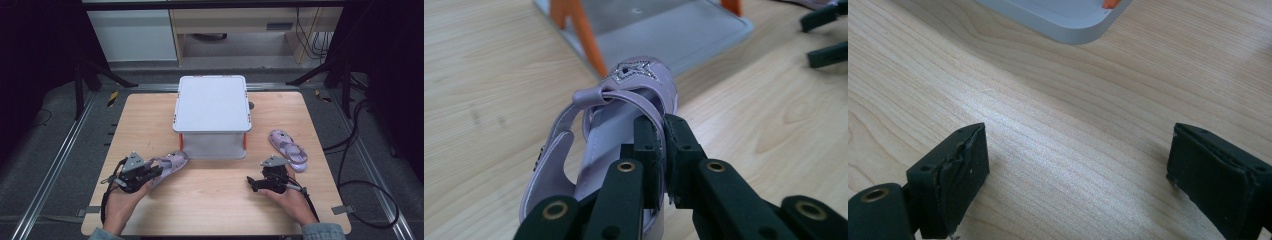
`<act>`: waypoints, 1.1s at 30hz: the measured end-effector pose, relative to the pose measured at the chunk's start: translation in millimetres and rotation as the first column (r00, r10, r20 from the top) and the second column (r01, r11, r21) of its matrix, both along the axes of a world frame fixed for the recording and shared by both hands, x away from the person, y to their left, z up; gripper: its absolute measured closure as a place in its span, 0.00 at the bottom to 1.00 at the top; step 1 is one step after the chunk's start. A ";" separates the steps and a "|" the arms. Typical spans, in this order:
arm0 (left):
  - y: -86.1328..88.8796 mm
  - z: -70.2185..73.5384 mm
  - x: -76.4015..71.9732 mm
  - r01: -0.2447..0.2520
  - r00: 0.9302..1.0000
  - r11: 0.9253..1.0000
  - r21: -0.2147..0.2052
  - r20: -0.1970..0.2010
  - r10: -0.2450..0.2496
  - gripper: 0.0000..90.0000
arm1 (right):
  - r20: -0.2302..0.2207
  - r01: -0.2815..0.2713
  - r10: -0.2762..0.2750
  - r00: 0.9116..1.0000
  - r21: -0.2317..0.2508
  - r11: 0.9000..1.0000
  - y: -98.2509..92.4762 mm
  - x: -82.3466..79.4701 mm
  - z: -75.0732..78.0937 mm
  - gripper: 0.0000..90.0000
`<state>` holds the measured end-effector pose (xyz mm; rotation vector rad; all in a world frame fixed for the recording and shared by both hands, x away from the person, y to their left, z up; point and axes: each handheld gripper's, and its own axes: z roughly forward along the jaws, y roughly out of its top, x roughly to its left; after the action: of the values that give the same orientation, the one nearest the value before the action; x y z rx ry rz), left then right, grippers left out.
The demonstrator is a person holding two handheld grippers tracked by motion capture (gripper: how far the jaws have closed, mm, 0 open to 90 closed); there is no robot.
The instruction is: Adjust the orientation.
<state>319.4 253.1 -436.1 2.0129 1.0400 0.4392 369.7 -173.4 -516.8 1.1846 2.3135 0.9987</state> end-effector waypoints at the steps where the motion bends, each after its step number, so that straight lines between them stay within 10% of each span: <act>1: -8.6 -2.2 -3.0 0.017 1.000 1.000 0.005 -0.005 -0.017 0.94 | 0.000 0.000 0.000 1.000 0.000 1.000 0.0 0.0 0.0 0.11; 33: -91.7 -21.3 -26.2 0.144 0.988 0.990 -0.009 -0.056 -0.144 0.90 | 0.000 -0.001 0.001 1.000 0.000 1.000 0.0 0.0 0.0 0.11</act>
<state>293.2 161.5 -457.3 2.0899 0.9204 0.3041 369.8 -173.5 -516.8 1.1842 2.3141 0.9990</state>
